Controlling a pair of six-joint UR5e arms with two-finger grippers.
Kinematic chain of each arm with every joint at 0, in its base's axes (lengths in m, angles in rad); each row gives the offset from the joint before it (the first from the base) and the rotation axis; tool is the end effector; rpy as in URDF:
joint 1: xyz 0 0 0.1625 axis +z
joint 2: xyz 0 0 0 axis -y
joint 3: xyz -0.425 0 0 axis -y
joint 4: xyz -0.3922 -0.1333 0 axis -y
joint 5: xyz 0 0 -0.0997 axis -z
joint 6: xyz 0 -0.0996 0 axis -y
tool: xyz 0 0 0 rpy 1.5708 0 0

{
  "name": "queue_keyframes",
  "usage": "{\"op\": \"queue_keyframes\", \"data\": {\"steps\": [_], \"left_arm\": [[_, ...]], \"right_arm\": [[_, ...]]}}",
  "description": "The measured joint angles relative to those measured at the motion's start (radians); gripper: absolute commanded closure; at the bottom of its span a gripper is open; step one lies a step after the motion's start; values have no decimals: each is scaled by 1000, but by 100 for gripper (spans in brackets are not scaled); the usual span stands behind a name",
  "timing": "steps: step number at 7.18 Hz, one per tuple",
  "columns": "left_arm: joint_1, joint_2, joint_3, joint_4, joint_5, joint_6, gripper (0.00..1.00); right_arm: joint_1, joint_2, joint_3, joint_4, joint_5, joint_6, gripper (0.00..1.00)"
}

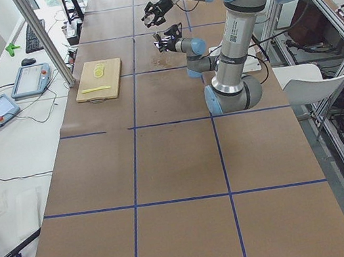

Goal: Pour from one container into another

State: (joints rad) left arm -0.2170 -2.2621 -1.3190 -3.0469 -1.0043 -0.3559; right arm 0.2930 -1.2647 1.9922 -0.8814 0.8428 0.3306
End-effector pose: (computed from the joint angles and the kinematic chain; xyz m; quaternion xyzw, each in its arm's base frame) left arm 0.6153 -0.3269 0.2008 0.6368 0.4870 0.0636 0.5944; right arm -0.4304 -0.3383 0.2198 0.6165 -0.2504 -0.1175 0.7372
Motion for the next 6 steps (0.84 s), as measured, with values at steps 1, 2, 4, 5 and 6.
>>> {"op": "queue_keyframes", "data": {"steps": [1,2,4,5,6], "left_arm": [[0,-3,1,2,1,0,100],[1,-6,1,6,1,0,100],[1,-10,1,10,1,0,100],[1,-10,2,11,1,0,100],[1,-10,2,12,0,0,100]], "right_arm": [[0,10,0,-20,0,0,100],[0,15,-1,-30,-1,-2,100],[2,13,1,-35,-14,-42,100],[3,9,3,-36,-30,-75,100],[2,5,5,-36,-48,-116,100]]}}
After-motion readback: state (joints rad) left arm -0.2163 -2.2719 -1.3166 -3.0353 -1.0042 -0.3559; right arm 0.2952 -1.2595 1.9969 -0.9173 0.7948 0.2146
